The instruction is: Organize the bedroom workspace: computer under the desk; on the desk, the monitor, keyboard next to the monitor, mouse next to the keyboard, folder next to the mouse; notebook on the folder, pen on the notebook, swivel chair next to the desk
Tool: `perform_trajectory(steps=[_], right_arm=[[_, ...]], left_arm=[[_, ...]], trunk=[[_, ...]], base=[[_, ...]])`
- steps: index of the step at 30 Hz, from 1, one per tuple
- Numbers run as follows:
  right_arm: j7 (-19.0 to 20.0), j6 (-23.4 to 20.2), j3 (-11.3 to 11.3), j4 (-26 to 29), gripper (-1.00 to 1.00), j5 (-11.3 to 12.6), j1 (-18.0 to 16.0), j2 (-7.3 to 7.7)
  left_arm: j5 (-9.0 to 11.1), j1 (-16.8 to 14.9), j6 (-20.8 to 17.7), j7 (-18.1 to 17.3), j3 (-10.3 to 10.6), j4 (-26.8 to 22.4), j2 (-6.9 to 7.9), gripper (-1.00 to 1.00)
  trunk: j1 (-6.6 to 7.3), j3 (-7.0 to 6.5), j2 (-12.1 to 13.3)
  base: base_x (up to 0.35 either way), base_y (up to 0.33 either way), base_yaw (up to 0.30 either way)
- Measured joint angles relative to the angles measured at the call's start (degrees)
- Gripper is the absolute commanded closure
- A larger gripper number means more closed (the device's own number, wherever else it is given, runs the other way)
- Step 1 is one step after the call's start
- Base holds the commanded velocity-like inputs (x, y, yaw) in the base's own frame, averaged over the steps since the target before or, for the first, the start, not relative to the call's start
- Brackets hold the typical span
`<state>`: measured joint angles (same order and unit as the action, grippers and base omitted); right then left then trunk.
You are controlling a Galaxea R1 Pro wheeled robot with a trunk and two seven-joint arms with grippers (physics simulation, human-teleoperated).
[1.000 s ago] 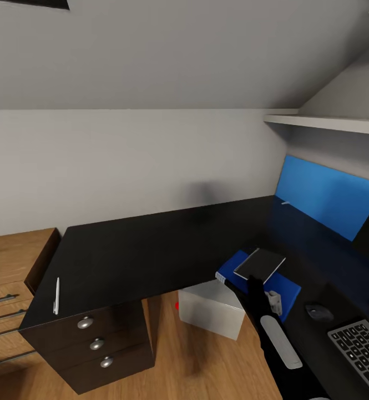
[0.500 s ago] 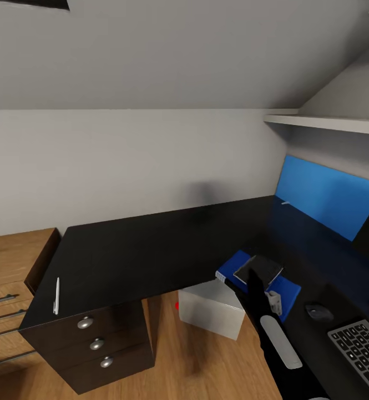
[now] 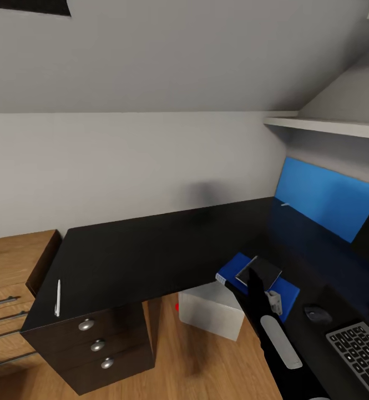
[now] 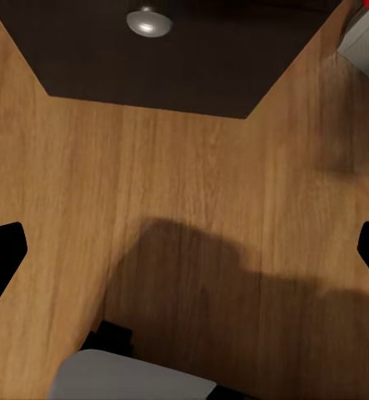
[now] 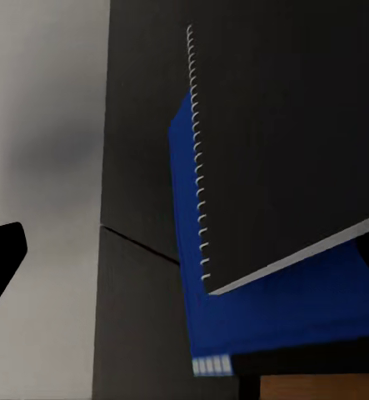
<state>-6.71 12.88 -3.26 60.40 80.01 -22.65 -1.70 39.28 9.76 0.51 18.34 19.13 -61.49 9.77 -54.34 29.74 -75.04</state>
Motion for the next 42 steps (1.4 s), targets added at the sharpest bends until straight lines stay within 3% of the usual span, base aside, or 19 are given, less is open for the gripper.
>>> perform_trajectory(steps=[9, 25, 42], right_arm=[[0.03, -0.01, -0.01, 0.0, -1.0, 0.0, 0.0, 0.0], [0.04, -0.02, -0.01, -0.08, -1.0, 0.01, 0.0, 0.0], [0.13, -0.11, -0.1, -0.43, -1.0, -0.07, 0.03, 0.0]], left_arm=[[0.08, 0.0, -0.03, -0.01, 0.0, 0.0, 0.0, -1.0], [0.01, 0.0, 0.04, -0.03, -0.01, 0.67, 0.0, -1.0], [-0.01, 0.0, 0.05, 0.02, -0.01, 0.87, 0.0, -1.0]], trunk=[[1.98, -1.62, 3.61], [1.98, -1.62, 3.63], [1.96, -1.62, 3.63]], base=[[0.0, 0.0, 0.0], [-0.002, 0.0, 0.0], [-0.113, 0.0, 0.0]])
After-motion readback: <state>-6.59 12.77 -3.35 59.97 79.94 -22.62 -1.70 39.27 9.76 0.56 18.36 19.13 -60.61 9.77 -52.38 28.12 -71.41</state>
